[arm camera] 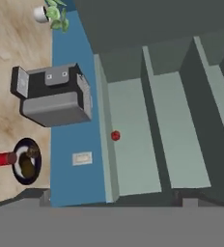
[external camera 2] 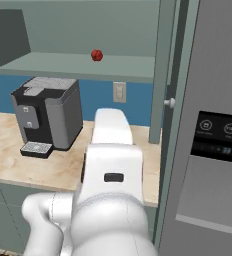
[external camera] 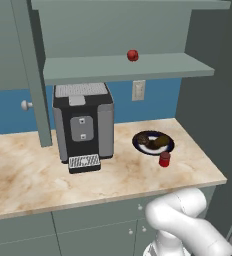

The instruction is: Pick the avocado and bread from the counter and place them on the plate. Then pick the jam from the cabinet and place it next to the plate. Lastly close the cabinet door.

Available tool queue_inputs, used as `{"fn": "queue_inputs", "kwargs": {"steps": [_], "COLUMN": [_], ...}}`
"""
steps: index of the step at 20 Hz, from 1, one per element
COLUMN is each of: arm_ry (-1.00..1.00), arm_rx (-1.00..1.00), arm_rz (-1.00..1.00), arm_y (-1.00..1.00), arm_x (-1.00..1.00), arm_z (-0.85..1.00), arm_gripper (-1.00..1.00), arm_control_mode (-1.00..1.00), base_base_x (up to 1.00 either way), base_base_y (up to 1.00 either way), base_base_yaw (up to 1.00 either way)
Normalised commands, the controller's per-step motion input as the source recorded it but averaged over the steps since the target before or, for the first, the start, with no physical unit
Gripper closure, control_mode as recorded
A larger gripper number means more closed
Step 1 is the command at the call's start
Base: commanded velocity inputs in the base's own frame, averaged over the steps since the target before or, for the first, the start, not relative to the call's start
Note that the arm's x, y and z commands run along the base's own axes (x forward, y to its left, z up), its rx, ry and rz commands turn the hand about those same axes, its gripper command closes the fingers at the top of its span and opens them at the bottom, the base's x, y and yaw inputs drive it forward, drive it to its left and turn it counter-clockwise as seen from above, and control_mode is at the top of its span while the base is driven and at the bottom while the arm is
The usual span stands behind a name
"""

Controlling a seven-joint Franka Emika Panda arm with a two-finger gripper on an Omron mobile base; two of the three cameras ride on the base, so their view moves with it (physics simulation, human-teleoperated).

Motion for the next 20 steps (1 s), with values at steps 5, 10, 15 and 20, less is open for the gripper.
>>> {"fn": "queue_inputs", "kwargs": {"steps": [5, 10, 15, 20], "arm_ry": [-0.03, -0.02, -0.03, -0.03], "arm_rx": [0.14, 0.14, 0.07, 0.04], "arm_rz": [0.13, 0.16, 0.15, 0.11], "arm_y": [-0.14, -0.26, -0.16, -0.09], "arm_x": [0.20, 0.04, 0.05, 0.11], "arm_z": [-0.01, 0.00, -0.01, -0.02], "arm_gripper": [-1.00, -1.00, -1.00, -1.00], "arm_control_mode": [-1.00, -1.00, -1.00, -1.00], "base_base_x": [0.00, 0.00, 0.00, 0.00], "base_base_y": [0.00, 0.00, 0.00, 0.00], "base_base_yaw": [0.00, 0.00, 0.00, 0.00]}}
